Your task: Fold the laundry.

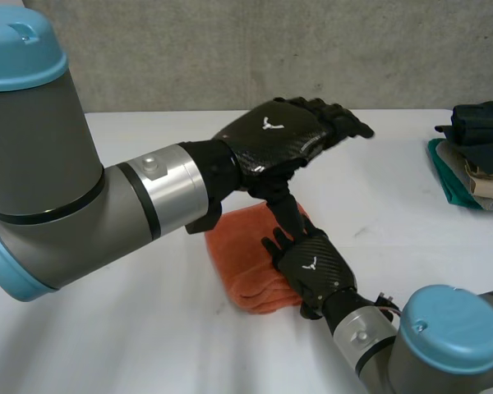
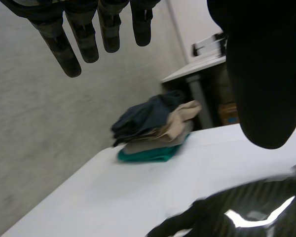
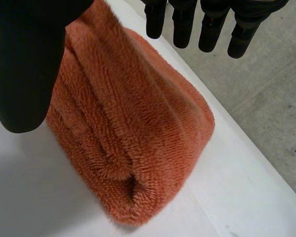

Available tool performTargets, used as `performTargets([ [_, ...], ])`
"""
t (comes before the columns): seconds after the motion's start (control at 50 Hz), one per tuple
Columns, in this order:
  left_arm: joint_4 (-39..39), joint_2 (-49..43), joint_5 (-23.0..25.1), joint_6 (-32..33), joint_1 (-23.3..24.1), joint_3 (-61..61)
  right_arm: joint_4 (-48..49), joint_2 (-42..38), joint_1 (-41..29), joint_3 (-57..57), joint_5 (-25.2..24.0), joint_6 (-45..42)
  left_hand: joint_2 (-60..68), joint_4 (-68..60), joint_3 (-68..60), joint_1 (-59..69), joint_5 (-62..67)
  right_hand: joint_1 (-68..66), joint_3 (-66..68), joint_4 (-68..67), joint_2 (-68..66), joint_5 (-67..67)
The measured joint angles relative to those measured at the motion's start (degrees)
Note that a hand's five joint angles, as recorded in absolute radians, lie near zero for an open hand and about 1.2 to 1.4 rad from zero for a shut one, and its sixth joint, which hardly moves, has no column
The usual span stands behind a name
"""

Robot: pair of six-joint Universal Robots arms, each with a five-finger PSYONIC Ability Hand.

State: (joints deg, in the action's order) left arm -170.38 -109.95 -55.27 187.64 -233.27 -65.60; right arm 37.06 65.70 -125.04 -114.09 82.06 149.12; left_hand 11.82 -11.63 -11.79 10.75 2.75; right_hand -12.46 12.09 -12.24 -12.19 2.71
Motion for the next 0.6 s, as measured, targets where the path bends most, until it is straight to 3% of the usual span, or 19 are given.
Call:
performTargets([
  [0.1,0.11,-0.10,2.22,-0.32,0.02,-0.53,4.48,-4.43,0.00,1.17,-0.01,-0.37,0.00,0.00,0.00,0.00,0.00,0.00,0.00,0.00,0.00,0.00],
  [0.32,-0.23,-0.20,0.98,-0.45,0.50,-1.64,6.96,-8.19,0.22,5.74,-0.01,-0.42,0.00,0.00,0.00,0.00,0.00,-0.02,0.10,-0.05,-0.08,-0.08],
  [0.44,-0.29,-0.23,0.91,-0.44,0.44,-1.71,7.03,-9.09,0.43,7.97,-0.20,-0.20,0.00,0.00,0.00,0.00,0.00,-6.40,7.04,-6.90,-6.96,6.01],
  [0.5,-0.31,-0.24,0.92,-0.48,0.29,-1.72,7.20,-10.08,0.56,10.28,-0.66,0.01,0.00,0.00,0.00,0.00,0.00,-16.80,17.03,-16.97,-16.68,15.03],
  [0.56,-0.31,-0.22,0.94,-0.50,0.19,-1.70,7.30,-10.85,0.63,12.15,-1.20,0.15,0.00,0.00,0.00,0.00,0.00,-36.51,35.86,-35.68,-37.41,32.89],
  [0.6,-0.31,-0.20,0.95,-0.51,0.16,-1.67,7.31,-11.12,0.65,12.80,-1.41,0.17,0.00,0.00,0.00,0.00,0.00,-42.55,44.42,-44.30,-45.07,41.09],
])
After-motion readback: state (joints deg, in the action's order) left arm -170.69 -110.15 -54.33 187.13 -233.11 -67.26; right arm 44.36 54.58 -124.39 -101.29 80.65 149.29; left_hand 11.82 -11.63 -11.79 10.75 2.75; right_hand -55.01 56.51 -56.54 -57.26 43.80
